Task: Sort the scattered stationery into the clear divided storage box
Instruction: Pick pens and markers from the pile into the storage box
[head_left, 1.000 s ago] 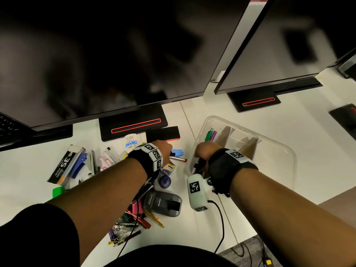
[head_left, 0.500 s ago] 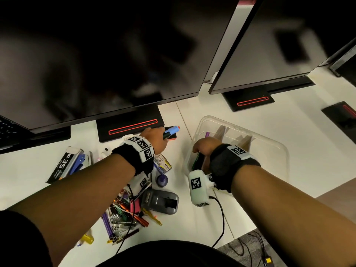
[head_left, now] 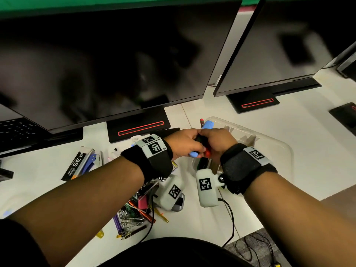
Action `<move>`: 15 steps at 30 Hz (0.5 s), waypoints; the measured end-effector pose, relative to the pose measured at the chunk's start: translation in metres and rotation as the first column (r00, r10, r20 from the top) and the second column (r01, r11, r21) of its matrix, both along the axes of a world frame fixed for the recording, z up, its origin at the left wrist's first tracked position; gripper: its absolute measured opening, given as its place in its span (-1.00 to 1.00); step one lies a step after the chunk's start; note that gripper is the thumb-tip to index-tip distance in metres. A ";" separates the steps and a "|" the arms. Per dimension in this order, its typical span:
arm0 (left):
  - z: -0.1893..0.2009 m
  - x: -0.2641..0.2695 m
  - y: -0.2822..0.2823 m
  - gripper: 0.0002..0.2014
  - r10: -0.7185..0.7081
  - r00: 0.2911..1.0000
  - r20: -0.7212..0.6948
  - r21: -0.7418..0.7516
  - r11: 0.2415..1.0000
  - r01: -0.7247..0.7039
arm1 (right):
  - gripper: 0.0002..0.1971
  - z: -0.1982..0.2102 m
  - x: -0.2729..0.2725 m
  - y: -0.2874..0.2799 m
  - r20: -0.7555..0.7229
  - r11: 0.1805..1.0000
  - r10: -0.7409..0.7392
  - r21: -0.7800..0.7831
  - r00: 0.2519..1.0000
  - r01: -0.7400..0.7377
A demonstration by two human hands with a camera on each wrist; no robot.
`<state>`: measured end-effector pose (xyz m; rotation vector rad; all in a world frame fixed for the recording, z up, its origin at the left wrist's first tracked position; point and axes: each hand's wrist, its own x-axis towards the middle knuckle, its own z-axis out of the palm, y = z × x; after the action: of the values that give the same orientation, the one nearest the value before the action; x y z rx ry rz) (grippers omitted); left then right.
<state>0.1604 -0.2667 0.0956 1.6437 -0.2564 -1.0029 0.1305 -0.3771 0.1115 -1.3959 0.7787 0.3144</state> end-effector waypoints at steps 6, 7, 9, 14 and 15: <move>-0.004 0.018 0.033 -0.71 0.254 0.967 -0.009 0.040 0.967 -0.253 | -0.92 0.000 -0.005 0.006 0.017 0.997 0.041 -0.073 0.999 -0.039; -0.014 0.025 0.042 -0.77 0.255 0.954 0.161 0.197 0.938 -0.284 | -0.95 0.001 -0.006 0.008 0.031 0.996 0.049 -0.070 0.998 -0.047; -0.037 0.036 0.065 -0.84 -0.009 0.902 0.431 0.564 0.783 -0.261 | -0.95 0.001 -0.010 0.013 0.037 0.991 0.094 -0.103 0.995 -0.090; -0.081 0.026 0.095 -0.70 -0.388 0.875 0.289 0.867 0.494 -0.067 | -0.87 -0.005 -0.016 0.021 0.008 0.959 0.228 -0.175 0.974 -0.223; -0.085 0.023 0.094 -0.68 -0.387 0.868 0.310 0.859 0.506 -0.081 | -0.85 -0.007 -0.018 0.021 0.008 0.963 0.217 -0.166 0.976 -0.213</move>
<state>0.1833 -0.1729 0.0102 2.8693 -0.2479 -0.8854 0.1130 -0.3560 0.1046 -1.6423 0.6431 0.4065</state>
